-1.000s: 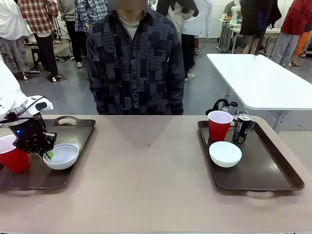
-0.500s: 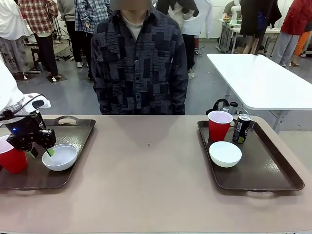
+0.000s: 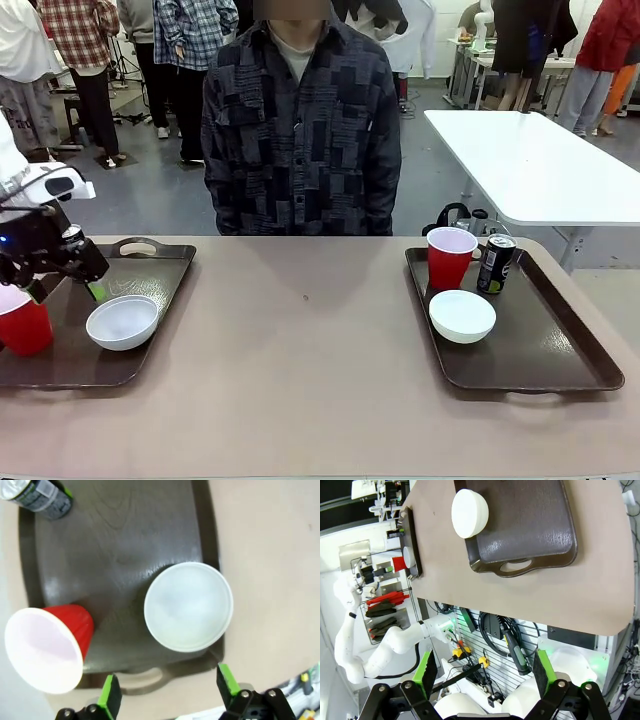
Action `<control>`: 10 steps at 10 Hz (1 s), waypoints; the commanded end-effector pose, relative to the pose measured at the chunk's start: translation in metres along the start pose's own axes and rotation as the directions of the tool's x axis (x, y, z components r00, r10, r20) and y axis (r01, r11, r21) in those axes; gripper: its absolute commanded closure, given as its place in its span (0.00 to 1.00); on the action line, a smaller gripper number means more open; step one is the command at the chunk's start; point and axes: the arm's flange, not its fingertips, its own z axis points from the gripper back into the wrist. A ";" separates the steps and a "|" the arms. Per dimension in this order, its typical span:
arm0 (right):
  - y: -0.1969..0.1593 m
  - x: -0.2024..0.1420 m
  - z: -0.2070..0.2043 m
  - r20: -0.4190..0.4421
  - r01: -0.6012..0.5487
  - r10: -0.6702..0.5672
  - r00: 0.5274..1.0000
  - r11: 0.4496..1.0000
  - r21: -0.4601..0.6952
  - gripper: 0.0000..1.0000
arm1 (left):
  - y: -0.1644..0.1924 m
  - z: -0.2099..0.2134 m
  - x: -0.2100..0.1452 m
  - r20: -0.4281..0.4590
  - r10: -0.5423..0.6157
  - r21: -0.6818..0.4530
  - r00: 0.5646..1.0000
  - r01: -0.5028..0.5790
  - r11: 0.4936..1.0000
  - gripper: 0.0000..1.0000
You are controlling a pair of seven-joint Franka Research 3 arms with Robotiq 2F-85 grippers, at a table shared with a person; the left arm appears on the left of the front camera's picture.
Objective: Prepare tableware on both trays.
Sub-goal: Pick up a Picnic Bowl from the table and place it on a Handle tray.
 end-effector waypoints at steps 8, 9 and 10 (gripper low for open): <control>0.000 -0.002 -0.001 0.004 -0.010 0.010 1.000 1.000 0.010 0.00 | -0.003 0.030 -0.011 0.027 -0.024 0.006 0.999 0.024 1.000 0.00; 0.000 -0.002 -0.001 0.004 -0.010 0.010 1.000 1.000 0.010 0.00 | -0.003 0.030 -0.011 0.027 -0.024 0.006 0.999 0.024 1.000 0.00; 0.000 -0.002 -0.001 0.004 -0.010 0.010 1.000 1.000 0.010 0.00 | -0.003 0.030 -0.011 0.027 -0.024 0.006 0.999 0.024 1.000 0.00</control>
